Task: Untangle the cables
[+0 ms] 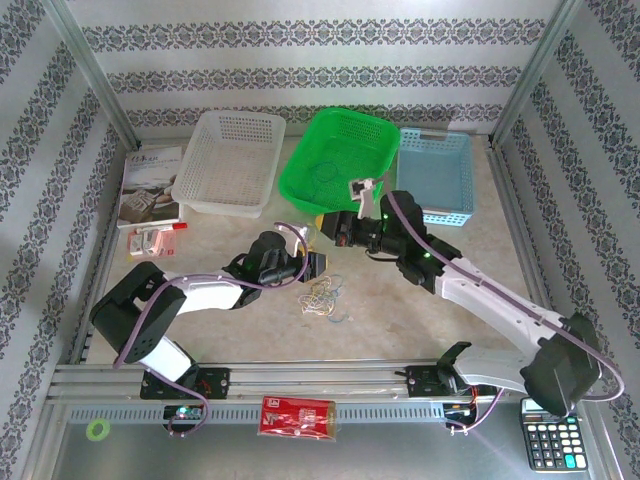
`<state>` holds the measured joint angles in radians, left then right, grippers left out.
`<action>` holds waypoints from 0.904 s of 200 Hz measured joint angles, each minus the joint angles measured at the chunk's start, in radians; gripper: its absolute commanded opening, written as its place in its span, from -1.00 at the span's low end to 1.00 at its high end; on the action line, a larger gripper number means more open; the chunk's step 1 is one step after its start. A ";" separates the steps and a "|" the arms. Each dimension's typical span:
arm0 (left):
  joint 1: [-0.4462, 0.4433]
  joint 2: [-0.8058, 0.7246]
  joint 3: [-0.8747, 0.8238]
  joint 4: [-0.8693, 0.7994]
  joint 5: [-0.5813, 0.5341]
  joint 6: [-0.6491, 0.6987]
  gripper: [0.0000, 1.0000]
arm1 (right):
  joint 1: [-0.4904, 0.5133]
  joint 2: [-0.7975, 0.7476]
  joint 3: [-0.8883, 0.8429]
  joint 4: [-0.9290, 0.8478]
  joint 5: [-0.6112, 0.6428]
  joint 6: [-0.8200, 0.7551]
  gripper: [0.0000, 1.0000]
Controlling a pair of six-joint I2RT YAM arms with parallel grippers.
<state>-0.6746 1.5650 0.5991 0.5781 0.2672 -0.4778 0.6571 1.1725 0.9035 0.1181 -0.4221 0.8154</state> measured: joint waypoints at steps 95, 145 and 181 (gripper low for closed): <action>0.000 -0.009 -0.063 0.039 0.012 -0.009 0.14 | -0.146 -0.125 0.111 0.039 -0.011 0.050 -1.00; 0.000 -0.141 -0.076 0.025 0.011 -0.029 0.70 | -0.401 -0.140 0.090 0.013 0.070 -0.011 -1.00; 0.000 -0.240 -0.076 -0.024 0.003 -0.041 1.00 | -0.553 -0.055 0.080 0.012 0.130 -0.092 -1.00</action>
<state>-0.6746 1.3254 0.5228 0.5541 0.2707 -0.5186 0.1043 1.1179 0.9840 0.1303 -0.2924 0.7238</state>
